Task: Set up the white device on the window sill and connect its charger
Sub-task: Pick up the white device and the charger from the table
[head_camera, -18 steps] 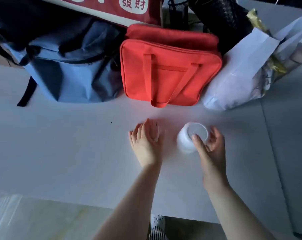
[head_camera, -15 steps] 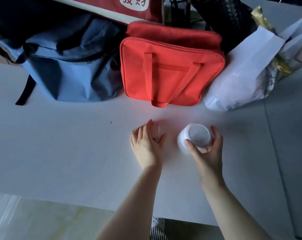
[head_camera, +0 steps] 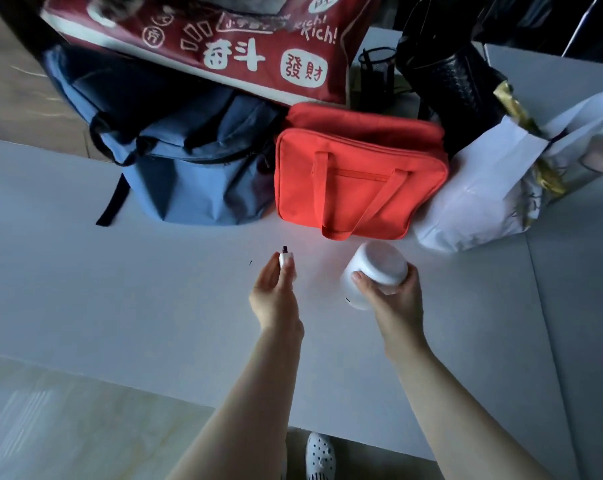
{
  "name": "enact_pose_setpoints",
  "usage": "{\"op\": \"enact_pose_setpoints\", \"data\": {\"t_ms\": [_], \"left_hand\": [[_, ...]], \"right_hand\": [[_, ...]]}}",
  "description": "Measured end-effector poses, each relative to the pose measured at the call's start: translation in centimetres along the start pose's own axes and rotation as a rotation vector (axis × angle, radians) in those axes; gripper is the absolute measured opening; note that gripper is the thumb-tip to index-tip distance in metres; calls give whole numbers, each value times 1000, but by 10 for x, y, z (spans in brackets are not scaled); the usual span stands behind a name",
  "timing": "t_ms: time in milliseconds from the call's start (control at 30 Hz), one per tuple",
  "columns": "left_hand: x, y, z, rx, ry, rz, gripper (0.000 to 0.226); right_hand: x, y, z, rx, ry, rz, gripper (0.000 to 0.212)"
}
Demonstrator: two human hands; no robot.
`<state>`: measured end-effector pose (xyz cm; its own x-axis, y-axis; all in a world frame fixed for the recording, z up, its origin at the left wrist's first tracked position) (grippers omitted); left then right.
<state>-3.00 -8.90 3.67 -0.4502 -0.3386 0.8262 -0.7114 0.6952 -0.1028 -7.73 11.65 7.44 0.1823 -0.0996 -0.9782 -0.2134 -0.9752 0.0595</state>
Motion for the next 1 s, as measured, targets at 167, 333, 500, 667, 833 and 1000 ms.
{"op": "enact_pose_setpoints", "data": {"t_ms": [167, 333, 500, 667, 833, 1000], "left_hand": [[45, -45, 0, 1, -11, -125, 22], [68, -104, -5, 20, -105, -275, 26], [84, -180, -15, 141, -133, -463, 27], [96, -260, -41, 278, -40, -593, 42], [79, -332, -75, 396, 22, -764, 14], [49, -401, -110, 558, -5, -804, 34]], "right_hand": [[-34, 62, -11, -122, 52, 58, 54], [-55, 128, -37, -310, 98, 76, 54], [-70, 200, -79, -526, 173, 41, 64], [-82, 259, -138, -724, 235, -23, 75], [-77, 302, -208, -929, 283, -53, 73], [-67, 334, -279, -1079, 277, -85, 70]]}}
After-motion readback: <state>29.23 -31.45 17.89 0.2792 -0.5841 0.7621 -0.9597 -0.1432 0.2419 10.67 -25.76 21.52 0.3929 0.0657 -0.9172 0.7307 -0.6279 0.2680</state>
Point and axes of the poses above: each hand's wrist, its own z-axis towards the middle knuckle, its own y-axis out of the palm, x = y × z, the point moved 8 cm from there along z, towards the middle knuckle, and after that the axes turned 14 degrees about z, right-handed, at the moved point
